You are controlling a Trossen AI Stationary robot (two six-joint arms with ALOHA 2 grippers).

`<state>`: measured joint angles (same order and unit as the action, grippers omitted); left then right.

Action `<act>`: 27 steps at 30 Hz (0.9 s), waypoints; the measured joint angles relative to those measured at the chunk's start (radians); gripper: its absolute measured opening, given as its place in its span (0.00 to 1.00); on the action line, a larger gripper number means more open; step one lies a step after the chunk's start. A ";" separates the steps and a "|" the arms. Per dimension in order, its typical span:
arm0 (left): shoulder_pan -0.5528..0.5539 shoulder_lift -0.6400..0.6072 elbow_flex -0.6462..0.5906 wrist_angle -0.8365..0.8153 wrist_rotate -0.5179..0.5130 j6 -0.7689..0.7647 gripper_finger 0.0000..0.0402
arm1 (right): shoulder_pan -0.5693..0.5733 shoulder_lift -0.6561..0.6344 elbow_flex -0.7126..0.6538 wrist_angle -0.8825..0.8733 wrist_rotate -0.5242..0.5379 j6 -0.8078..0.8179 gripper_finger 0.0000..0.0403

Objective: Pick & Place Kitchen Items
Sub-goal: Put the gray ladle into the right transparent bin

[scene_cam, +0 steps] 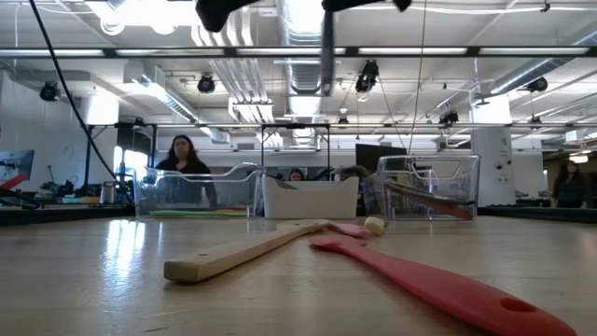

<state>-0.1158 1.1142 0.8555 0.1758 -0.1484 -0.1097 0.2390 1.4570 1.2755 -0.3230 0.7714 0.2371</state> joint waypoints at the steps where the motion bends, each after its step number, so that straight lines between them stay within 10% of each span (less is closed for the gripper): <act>1: 0.000 -0.002 -0.001 -0.037 -0.007 0.000 0.63 | -0.014 -0.020 0.020 -0.075 0.012 0.028 0.07; 7: 0.000 0.006 -0.025 -0.093 -0.019 0.000 0.63 | -0.182 -0.089 0.135 -0.438 -0.040 0.145 0.07; 18: 0.000 0.007 -0.135 -0.094 -0.034 -0.002 0.63 | -0.689 -0.055 0.225 -0.635 -0.526 0.148 0.07; 27: 0.000 0.007 -0.174 -0.097 -0.034 0.005 0.63 | -0.796 0.088 0.216 -0.682 -0.575 0.126 0.07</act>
<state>-0.1154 1.1210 0.6812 0.0785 -0.1822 -0.1051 -0.5570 1.5446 1.4918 -1.0047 0.1967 0.3630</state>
